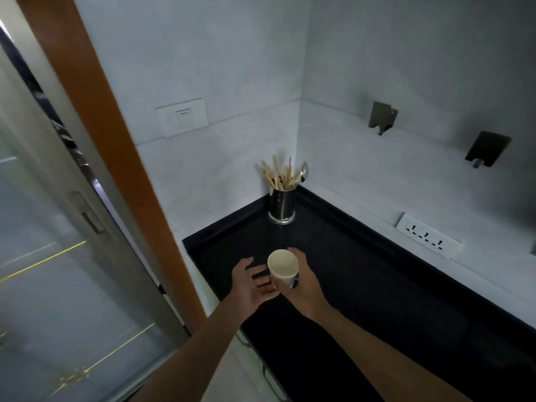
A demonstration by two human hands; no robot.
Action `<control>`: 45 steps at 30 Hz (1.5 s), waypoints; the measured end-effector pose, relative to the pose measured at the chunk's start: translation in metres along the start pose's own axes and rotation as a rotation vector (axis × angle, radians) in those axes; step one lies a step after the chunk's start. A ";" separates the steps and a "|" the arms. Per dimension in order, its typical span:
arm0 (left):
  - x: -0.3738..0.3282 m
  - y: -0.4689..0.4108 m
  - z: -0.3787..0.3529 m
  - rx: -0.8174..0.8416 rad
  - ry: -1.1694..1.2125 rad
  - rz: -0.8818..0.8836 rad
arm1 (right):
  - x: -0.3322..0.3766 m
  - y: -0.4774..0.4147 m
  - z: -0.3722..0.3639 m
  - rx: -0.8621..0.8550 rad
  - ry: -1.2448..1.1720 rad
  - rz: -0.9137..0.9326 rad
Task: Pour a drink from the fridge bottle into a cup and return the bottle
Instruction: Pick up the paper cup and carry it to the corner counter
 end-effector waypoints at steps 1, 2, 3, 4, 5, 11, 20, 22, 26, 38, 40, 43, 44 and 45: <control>0.004 -0.005 -0.005 0.006 -0.019 0.016 | -0.007 0.000 0.003 -0.017 0.010 -0.015; 0.008 -0.009 -0.009 0.011 -0.040 0.030 | -0.013 0.001 0.006 -0.035 0.018 -0.034; 0.012 -0.014 -0.014 0.017 -0.059 0.047 | -0.020 0.003 0.010 -0.052 0.024 -0.054; 0.018 -0.018 -0.018 0.020 -0.079 0.063 | -0.026 0.005 0.013 -0.069 0.027 -0.075; 0.023 -0.023 -0.022 0.023 -0.099 0.079 | -0.034 0.008 0.016 -0.087 0.031 -0.098; 0.058 -0.050 -0.037 0.047 -0.236 0.178 | -0.078 0.029 0.027 -0.197 0.072 -0.242; 0.097 -0.082 -0.039 0.119 -0.376 0.384 | -0.105 0.064 0.030 -0.453 0.182 -0.454; 0.101 -0.090 -0.037 0.124 -0.402 0.426 | -0.107 0.070 0.026 -0.507 0.197 -0.490; 0.102 -0.110 -0.032 0.142 -0.465 0.483 | -0.112 0.077 0.016 -0.587 0.221 -0.566; 0.102 -0.140 -0.032 0.223 -0.596 0.646 | -0.116 0.077 -0.008 -0.608 0.250 -0.750; 0.102 -0.141 -0.034 0.242 -0.614 0.662 | -0.115 0.077 -0.009 -0.615 0.242 -0.769; 0.102 -0.141 -0.036 0.261 -0.631 0.679 | -0.113 0.076 -0.010 -0.615 0.221 -0.793; 0.102 -0.141 -0.036 0.266 -0.634 0.685 | -0.113 0.075 -0.010 -0.614 0.224 -0.800; 0.102 -0.140 -0.035 0.271 -0.636 0.688 | -0.113 0.075 -0.010 -0.611 0.225 -0.808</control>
Point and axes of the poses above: each hand's wrist, its own y-axis away from the middle knuckle, its own z-axis out of the back of the hand, x = y × z, the point moved 5 cm from there along -y, towards the middle knuckle, and after that the axes turned 15 degrees about y, right-handed, at the moved point
